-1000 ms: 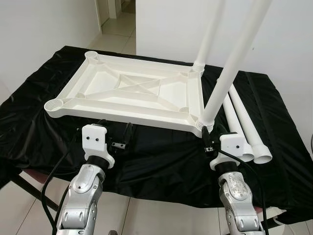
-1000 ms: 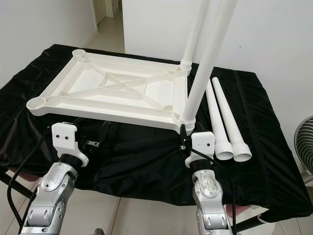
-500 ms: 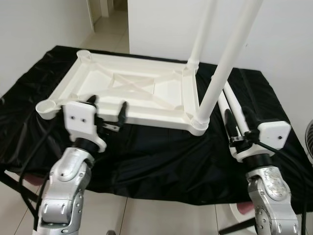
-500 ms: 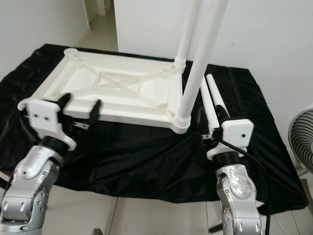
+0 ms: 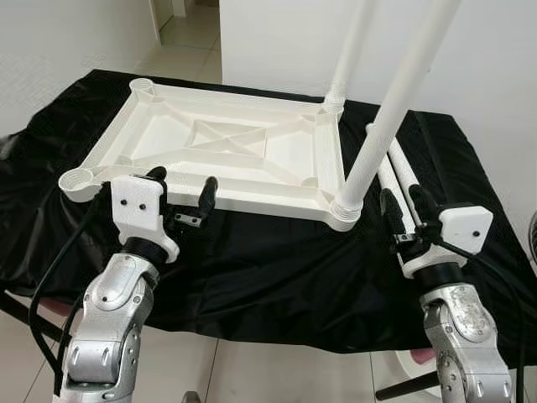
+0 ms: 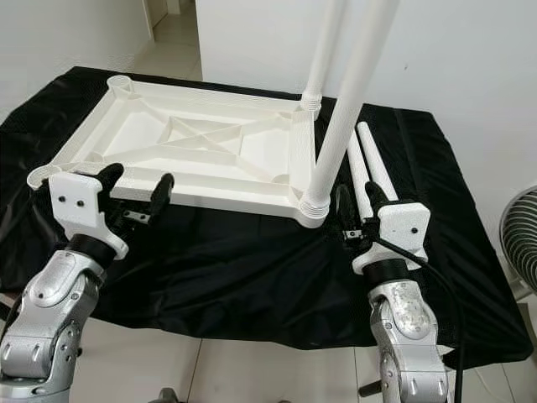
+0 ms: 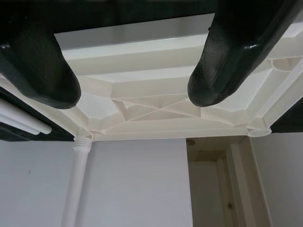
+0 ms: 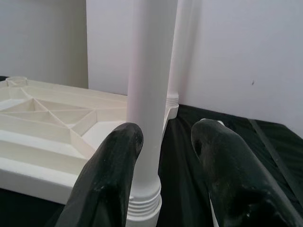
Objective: Building children table
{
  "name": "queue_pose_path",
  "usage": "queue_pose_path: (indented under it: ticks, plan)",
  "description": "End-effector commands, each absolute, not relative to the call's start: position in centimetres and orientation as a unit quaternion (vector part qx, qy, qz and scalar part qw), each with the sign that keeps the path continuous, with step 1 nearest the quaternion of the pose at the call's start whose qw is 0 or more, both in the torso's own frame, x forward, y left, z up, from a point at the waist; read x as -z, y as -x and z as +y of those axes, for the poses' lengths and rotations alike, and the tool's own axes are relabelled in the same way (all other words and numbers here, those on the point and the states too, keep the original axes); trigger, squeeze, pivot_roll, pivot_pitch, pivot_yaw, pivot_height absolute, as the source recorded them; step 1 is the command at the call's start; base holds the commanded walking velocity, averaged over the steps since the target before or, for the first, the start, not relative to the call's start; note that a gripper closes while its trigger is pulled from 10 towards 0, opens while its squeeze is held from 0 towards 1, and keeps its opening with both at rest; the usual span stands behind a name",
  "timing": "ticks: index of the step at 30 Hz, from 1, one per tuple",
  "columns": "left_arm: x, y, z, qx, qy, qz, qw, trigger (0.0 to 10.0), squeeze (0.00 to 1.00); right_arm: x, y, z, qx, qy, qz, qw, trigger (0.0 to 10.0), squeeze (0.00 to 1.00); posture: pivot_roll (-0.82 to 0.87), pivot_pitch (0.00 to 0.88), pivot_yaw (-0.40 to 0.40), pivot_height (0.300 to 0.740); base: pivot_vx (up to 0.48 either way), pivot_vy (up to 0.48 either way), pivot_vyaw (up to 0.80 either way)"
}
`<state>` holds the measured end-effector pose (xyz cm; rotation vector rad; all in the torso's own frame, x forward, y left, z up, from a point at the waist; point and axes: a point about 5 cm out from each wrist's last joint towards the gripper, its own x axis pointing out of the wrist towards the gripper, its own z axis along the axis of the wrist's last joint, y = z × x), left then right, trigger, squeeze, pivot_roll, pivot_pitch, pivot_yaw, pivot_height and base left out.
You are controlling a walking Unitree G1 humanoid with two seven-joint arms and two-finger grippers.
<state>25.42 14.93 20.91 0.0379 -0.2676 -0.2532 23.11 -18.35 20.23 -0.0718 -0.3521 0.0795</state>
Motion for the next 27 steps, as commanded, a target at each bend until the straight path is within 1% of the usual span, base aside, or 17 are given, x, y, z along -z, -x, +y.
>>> queue_pose_path:
  ticks: [1,4,6,7,10,15,19,20,21,25,27]
  plan:
    - [-20.5,-25.3,14.7,0.125,-0.018,-0.120,0.985,10.0,0.00,-20.1,-23.2,-18.2,-0.040,0.027,-0.166,0.985,10.0,0.00,0.08,0.099,-0.031,0.740,0.000,0.000,0.00]
    - [-20.1,-25.5,14.6,0.124,-0.017,-0.114,0.986,10.0,0.00,-19.8,-23.4,-18.1,-0.038,0.023,-0.160,0.986,10.0,0.00,0.08,0.099,-0.031,0.740,0.000,0.000,0.00]
    - [-19.7,-25.9,14.5,0.122,-0.016,-0.109,0.986,10.0,0.00,-19.4,-23.9,-18.0,-0.031,0.016,-0.154,0.987,10.0,0.00,0.09,0.099,-0.043,0.740,0.000,0.000,0.00]
    - [-19.5,-26.4,14.3,0.122,-0.025,-0.108,0.986,10.0,0.00,-18.9,-24.6,-17.6,-0.025,0.011,-0.148,0.989,10.0,0.00,0.09,0.100,-0.045,0.740,0.000,0.000,0.00]
    - [-19.4,-26.7,14.3,0.125,-0.027,-0.108,0.986,10.0,0.00,-18.8,-25.0,-17.5,-0.024,0.010,-0.145,0.989,10.0,0.00,0.10,0.106,-0.055,0.740,0.000,0.000,0.00]
    - [-18.9,-27.2,13.6,0.153,-0.017,-0.098,0.983,10.0,0.00,-18.5,-27.0,-18.0,-0.009,0.015,-0.136,0.990,10.0,0.00,0.11,0.108,-0.067,0.740,0.000,0.000,0.00]
    - [-18.8,-27.2,13.4,0.163,-0.014,-0.098,0.982,10.0,0.00,-18.6,-27.4,-18.2,-0.006,0.019,-0.134,0.991,10.0,0.00,0.11,0.102,-0.068,0.740,0.000,0.000,0.00]
    - [-18.7,-27.2,13.3,0.168,-0.012,-0.098,0.981,10.0,0.59,-18.6,-27.6,-18.2,-0.007,0.021,-0.134,0.991,10.0,0.49,0.11,0.094,-0.070,0.740,0.000,0.000,0.00]
    - [-18.8,-27.2,13.3,0.173,-0.007,-0.104,0.979,10.0,1.00,-18.6,-27.8,-18.1,-0.015,0.014,-0.132,0.991,10.0,1.00,0.11,0.094,-0.076,0.740,0.000,0.000,0.00]
    - [-18.9,-27.2,13.2,0.177,-0.004,-0.108,0.978,10.0,1.00,-18.5,-27.9,-18.1,-0.020,0.009,-0.131,0.991,10.0,1.00,0.11,0.094,-0.076,0.740,0.000,0.000,0.00]
    - [-18.9,-27.7,13.2,0.167,-0.014,-0.110,0.980,10.0,1.00,-18.3,-28.2,-17.6,-0.034,0.003,-0.130,0.991,10.0,1.00,0.11,0.080,-0.084,0.740,0.000,0.000,0.00]
